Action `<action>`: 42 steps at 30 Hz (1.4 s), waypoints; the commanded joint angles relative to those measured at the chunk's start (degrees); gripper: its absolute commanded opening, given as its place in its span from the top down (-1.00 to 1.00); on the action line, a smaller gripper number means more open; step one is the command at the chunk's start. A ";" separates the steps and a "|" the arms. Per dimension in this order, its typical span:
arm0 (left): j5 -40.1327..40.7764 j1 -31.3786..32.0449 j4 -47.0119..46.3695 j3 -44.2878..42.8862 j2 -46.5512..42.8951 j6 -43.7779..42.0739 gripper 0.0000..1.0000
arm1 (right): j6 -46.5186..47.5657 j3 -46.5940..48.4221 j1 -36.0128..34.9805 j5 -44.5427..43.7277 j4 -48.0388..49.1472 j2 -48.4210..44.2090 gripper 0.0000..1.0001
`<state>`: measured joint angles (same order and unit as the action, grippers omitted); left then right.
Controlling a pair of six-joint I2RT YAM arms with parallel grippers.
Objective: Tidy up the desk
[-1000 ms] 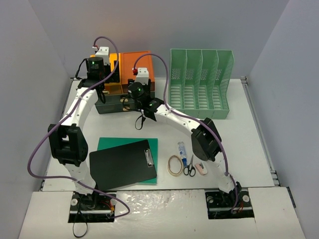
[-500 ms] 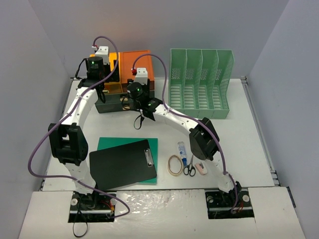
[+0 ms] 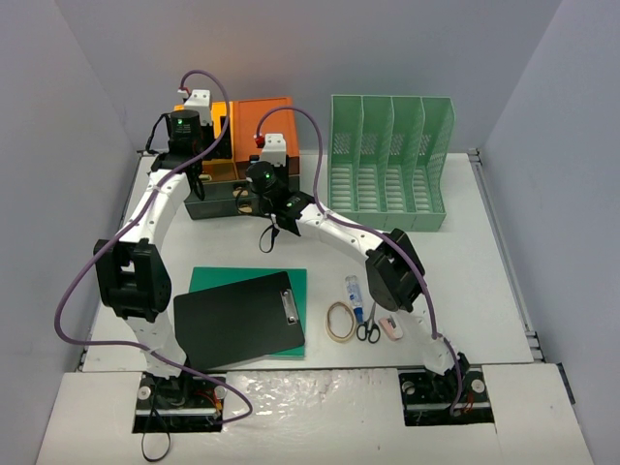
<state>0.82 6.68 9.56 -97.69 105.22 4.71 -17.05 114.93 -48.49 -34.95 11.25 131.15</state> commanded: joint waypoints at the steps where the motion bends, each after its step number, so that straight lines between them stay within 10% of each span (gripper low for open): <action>1: -0.44 -0.17 8.23 0.86 2.39 -1.96 -0.94 | -1.43 2.70 -0.23 -0.46 3.45 0.35 1.00; 42: -0.82 -0.26 9.26 -0.18 4.23 -0.76 -0.94 | -4.17 -15.28 -8.04 -0.80 -8.50 -21.46 1.00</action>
<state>0.21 6.37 8.69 -98.67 106.50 5.23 -20.32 98.73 -55.01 -36.20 3.33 115.49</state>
